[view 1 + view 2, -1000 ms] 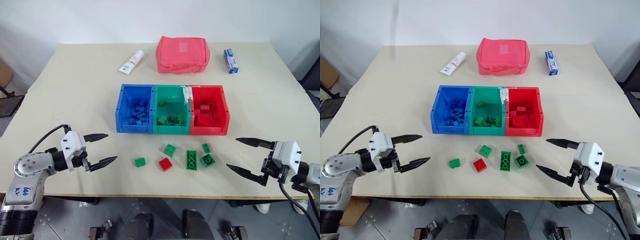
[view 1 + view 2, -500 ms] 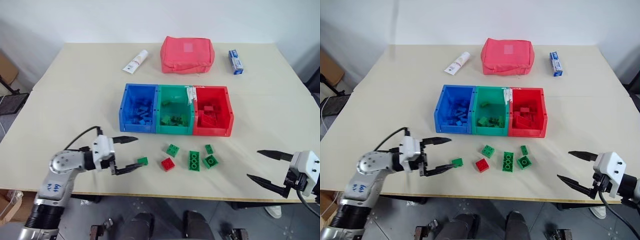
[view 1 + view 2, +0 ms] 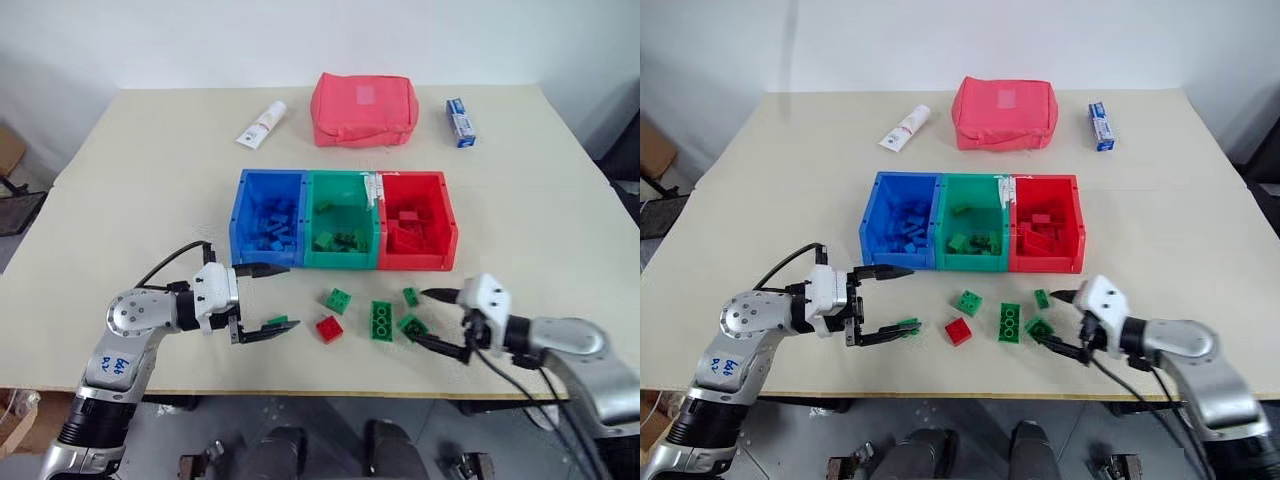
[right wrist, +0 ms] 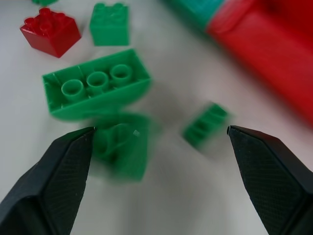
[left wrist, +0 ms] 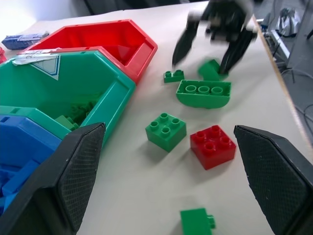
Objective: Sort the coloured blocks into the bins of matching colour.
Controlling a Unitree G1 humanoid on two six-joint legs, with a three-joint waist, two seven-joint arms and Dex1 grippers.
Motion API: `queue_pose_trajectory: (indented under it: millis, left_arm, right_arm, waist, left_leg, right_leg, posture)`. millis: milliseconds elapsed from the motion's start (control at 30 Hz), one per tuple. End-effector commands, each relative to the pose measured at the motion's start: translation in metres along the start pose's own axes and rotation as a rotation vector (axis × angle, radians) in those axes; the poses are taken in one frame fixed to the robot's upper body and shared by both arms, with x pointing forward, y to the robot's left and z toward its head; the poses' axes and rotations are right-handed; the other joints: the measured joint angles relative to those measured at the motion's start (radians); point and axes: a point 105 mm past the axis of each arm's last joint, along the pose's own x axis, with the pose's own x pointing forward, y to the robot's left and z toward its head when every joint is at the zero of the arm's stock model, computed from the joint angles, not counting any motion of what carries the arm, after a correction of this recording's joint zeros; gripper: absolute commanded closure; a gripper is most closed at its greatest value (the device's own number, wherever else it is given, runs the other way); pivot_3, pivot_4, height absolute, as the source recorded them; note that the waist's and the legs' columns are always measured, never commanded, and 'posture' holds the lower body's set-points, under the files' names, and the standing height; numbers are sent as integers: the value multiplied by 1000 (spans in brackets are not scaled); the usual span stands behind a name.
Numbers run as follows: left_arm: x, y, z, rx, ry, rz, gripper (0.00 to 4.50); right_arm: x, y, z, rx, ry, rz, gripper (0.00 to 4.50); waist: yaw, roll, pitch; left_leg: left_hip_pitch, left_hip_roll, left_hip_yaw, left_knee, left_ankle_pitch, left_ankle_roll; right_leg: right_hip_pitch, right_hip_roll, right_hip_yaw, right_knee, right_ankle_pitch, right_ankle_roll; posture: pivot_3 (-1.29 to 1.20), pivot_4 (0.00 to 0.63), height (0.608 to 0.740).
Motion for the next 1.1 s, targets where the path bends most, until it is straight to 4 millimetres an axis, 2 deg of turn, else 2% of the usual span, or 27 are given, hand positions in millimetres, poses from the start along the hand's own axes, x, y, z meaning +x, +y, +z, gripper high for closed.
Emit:
queue_pose_trajectory:
  millis: [33, 133, 233, 267, 500, 700, 800, 900, 1000, 1100]
  left_arm:
    - [-2, -7, 8, -1, -19, -35, 0]
    - [-2, -11, 5, -10, -9, -50, 0]
    - [0, -11, 3, -14, -16, -35, 0]
    - [0, -11, 3, -14, -18, -30, 0]
    - [2, -10, 1, -12, -24, -1, 0]
    - [-4, -1, 3, -28, -51, 79, 0]
    - [-7, 0, 1, -32, -44, 95, 0]
    - [-7, 2, 3, -19, -52, 115, 0]
    - [-11, 5, 3, -37, -57, 149, 0]
    - [-23, 14, 3, -63, -69, 239, 0]
  right_arm:
    - [3, 2, -7, 0, 28, -8, 1188]
    - [3, 2, -7, -13, 30, -5, 2285]
    - [0, -3, -6, -27, 29, -17, 3169]
    - [-1, -4, -5, -32, 26, -17, 3328]
    - [-5, -13, 7, -58, -43, -47, 3328]
    - [-25, -32, 46, 12, -245, -95, 3328]
    - [-28, -36, 51, 87, -237, -62, 3328]
    - [-26, -36, 56, 67, -241, -42, 3328]
    - [-17, -34, 71, 55, -283, -12, 3328]
    - [4, -43, 97, 69, -335, -41, 3328]
  waist:
    - [3, 0, 0]
    - [3, 0, 0]
    - [3, 0, 0]
    - [3, 0, 0]
    - [3, 0, 0]
    - [0, 0, 0]
    - [1, 0, 0]
    - [3, 0, 0]
    - [1, 0, 0]
    - [-9, 0, 0]
  left_leg:
    - [0, 0, 0, 0, 0, 0]
    - [1, 0, 0, 1, 0, 0]
    - [1, 1, 0, 0, 0, 0]
    - [1, 1, 0, 0, 0, 0]
    - [1, 1, 0, 0, 0, 0]
    - [1, 2, 1, 0, 0, 0]
    - [1, 3, 1, 0, -1, -1]
    - [1, 3, 1, 0, -1, -1]
    - [1, 3, 1, 0, -1, -1]
    - [1, 5, 2, 0, -2, -2]
  right_leg:
    - [0, 0, 0, 0, 0, 0]
    - [1, 1, 0, 0, 0, -1]
    - [1, 1, 0, 0, 1, -1]
    - [1, 1, 0, 0, 1, -1]
    - [1, 1, 0, 0, 1, -1]
    - [1, 2, 1, 0, 1, -1]
    - [1, 3, 1, 0, 1, -1]
    - [1, 4, 1, -1, 1, -2]
    - [0, 4, 1, -1, 1, -2]
    - [-1, 6, 2, -1, 1, -2]
  posture:
    - [0, 150, 740]
    - [0, 150, 740]
    - [0, 150, 740]
    - [0, 150, 740]
    - [0, 150, 740]
    - [0, 150, 740]
    - [0, 150, 740]
    - [0, 150, 740]
    - [0, 150, 740]
    - [0, 150, 740]
